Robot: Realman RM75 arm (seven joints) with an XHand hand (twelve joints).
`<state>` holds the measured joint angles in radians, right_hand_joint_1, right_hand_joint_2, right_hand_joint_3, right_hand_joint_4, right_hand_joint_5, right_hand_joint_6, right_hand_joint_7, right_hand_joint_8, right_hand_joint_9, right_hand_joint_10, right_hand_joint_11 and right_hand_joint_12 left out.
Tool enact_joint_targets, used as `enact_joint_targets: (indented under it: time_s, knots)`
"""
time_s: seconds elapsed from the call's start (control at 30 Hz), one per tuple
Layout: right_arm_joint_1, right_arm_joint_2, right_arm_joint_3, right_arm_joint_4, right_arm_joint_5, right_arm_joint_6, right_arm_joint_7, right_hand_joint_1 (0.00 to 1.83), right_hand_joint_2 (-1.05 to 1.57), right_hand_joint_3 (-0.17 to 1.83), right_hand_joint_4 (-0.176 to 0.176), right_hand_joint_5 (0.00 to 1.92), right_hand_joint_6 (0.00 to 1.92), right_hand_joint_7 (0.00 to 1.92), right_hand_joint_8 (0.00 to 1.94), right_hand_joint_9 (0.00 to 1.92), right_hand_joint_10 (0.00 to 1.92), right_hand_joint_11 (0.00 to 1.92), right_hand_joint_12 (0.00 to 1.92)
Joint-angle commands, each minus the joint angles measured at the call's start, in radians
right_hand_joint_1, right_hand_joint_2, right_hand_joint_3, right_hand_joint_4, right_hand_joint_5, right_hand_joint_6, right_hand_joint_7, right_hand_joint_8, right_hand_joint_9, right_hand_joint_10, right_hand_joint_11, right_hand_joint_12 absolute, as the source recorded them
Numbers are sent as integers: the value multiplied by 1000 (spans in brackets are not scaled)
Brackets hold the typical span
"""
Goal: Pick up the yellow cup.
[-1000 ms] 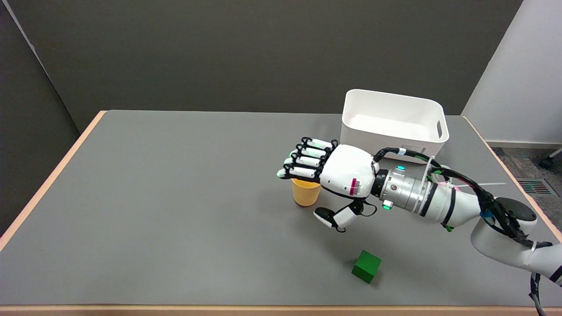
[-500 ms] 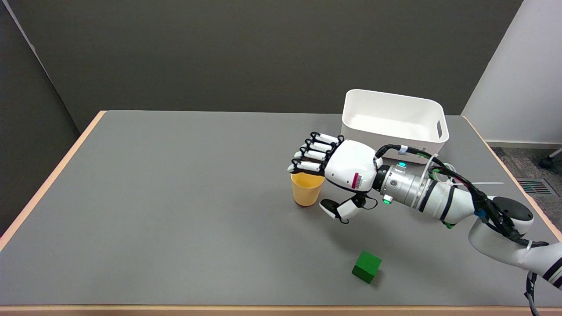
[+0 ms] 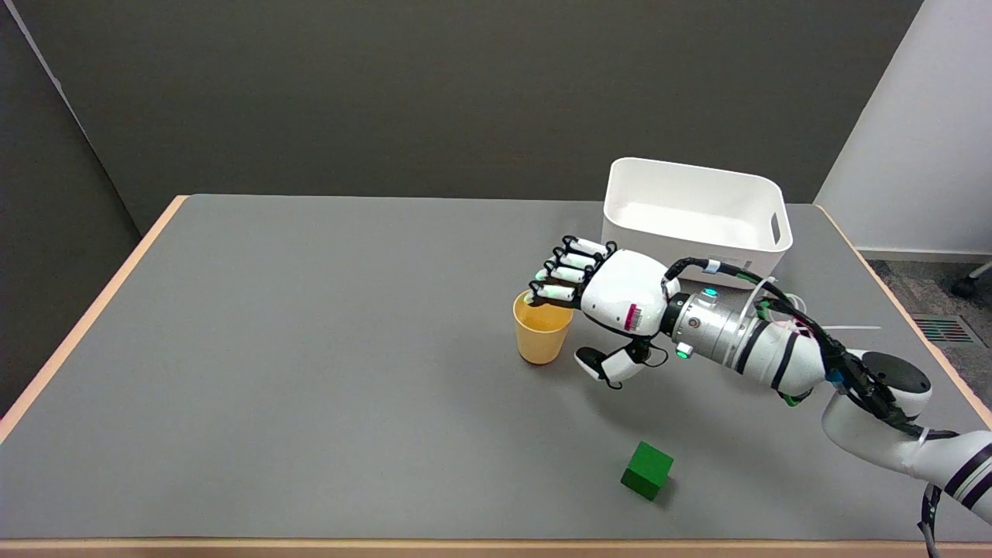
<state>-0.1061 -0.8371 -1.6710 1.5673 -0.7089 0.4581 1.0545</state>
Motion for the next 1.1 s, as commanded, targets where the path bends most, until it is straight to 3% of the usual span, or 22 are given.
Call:
enact_joint_targets:
  time_s: [0.03, 0.1, 0.17, 0.23, 0.3, 0.33, 0.5, 0.87, 1.1]
  knots:
    - [21, -40, 0, -51, -13, -18, -2, 747, 675, 945, 116, 319, 642, 310, 323, 173, 553, -1, 963]
    - [21, -40, 0, -51, -13, -18, -2, 757, 700, 927, 128, 353, 766, 308, 321, 173, 551, -1, 949]
    - [24, -40, 0, -50, -13, -18, -2, 775, 710, 926, 168, 399, 979, 305, 327, 171, 553, -1, 934]
    - [25, -40, 0, -49, -13, -18, -3, 785, 730, 926, 176, 430, 1144, 303, 330, 171, 552, -1, 893]
    - [27, -40, 0, -47, -13, -18, -3, 770, 1150, 387, 176, 540, 1597, 280, 395, 151, 606, -1, 897]
    - [28, -40, 0, -47, -13, -18, -3, 782, 1179, 352, 176, 572, 1643, 278, 407, 148, 611, -1, 896]
    - [31, -40, 0, -44, -28, -18, -3, 847, 1069, 489, 176, 653, 1584, 286, 431, 151, 604, -1, 881]
    - [42, -40, 4, -47, -37, -18, -3, 864, 1055, 480, 176, 679, 1541, 331, 394, 186, 576, -1, 845]
    - [46, -44, 115, 32, -30, -18, -3, 867, 1049, 488, 176, 683, 1538, 342, 405, 190, 578, -1, 850]
